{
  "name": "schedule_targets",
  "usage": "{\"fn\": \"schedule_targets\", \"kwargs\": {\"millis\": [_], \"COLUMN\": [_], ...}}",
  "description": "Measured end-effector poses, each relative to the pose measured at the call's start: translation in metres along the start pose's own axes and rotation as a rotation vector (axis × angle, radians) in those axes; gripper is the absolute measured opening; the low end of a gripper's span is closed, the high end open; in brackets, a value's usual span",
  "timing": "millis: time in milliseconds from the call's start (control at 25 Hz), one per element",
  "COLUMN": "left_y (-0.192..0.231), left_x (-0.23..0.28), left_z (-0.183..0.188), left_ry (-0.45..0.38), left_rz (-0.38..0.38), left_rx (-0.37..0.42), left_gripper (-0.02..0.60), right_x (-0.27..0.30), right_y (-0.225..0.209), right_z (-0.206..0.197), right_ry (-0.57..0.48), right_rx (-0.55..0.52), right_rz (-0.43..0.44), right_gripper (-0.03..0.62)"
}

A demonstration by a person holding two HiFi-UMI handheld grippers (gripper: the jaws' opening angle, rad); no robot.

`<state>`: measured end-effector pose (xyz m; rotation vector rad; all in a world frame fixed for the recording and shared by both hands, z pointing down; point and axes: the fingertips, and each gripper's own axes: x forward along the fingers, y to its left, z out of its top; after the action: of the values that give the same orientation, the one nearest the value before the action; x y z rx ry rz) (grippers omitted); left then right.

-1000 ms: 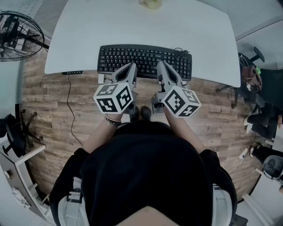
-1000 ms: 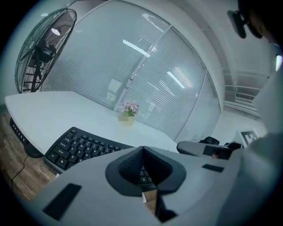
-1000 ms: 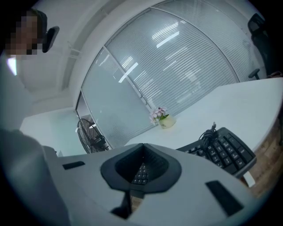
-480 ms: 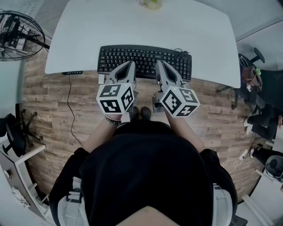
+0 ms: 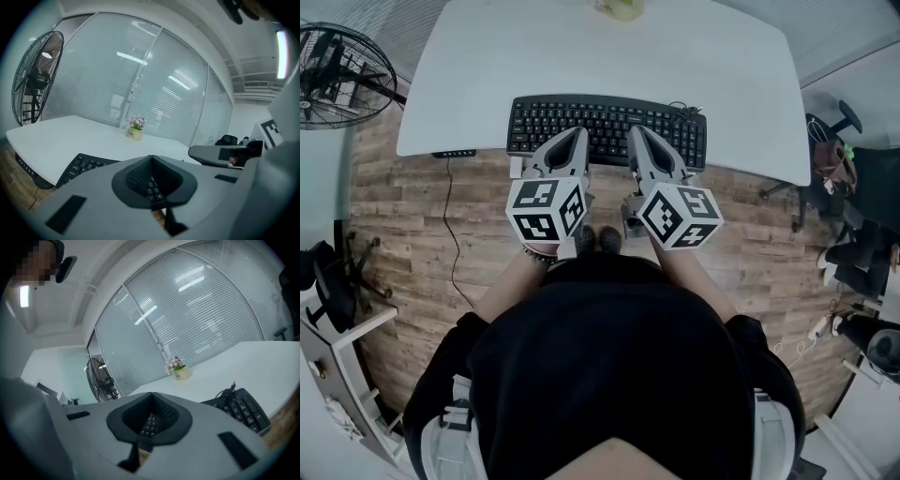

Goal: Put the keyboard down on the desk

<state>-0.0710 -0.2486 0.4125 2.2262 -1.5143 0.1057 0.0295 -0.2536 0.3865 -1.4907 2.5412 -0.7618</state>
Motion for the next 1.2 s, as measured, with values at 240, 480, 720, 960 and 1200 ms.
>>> {"fn": "schedule_targets", "kwargs": {"millis": [240,480,720,960,1200], "left_y": [-0.0021,-0.0012,-0.0010,-0.0011,0.0011], "left_x": [-0.0022,-0.0033,-0.0051,-0.0072,-0.0074], "left_z": [0.0009,0.0046,0.0057,0.0065,0.0047], "left_ry": [-0.009,-0.024,-0.034,-0.044,-0.039], "left_rz": [-0.015,-0.011,-0.008,-0.008,-0.008], "left_rx": [-0.005,0.001,0.005,0.004,-0.002], "left_gripper": [0.011,0.011,0.011,0.011,0.011], "right_x": [-0.0012,-0.0023,-0.0039,-0.0065,-0.0077], "right_y": [-0.0002,-0.0024,-0.0005,-0.0024,-0.0014], "right_z": [0.0015,0.0051,0.0040,0.0023,0.0028], "right_ry": [-0.005,-0.015,-0.011,-0.012,-0.014], "right_rx": [-0.005,-0.014,-0.030,-0.022,-0.024], "right_rz": [0.002,0.001,0.003,-0.002,-0.003], "right_gripper": [0.005,0.005,0.005,0.005,0.005]}}
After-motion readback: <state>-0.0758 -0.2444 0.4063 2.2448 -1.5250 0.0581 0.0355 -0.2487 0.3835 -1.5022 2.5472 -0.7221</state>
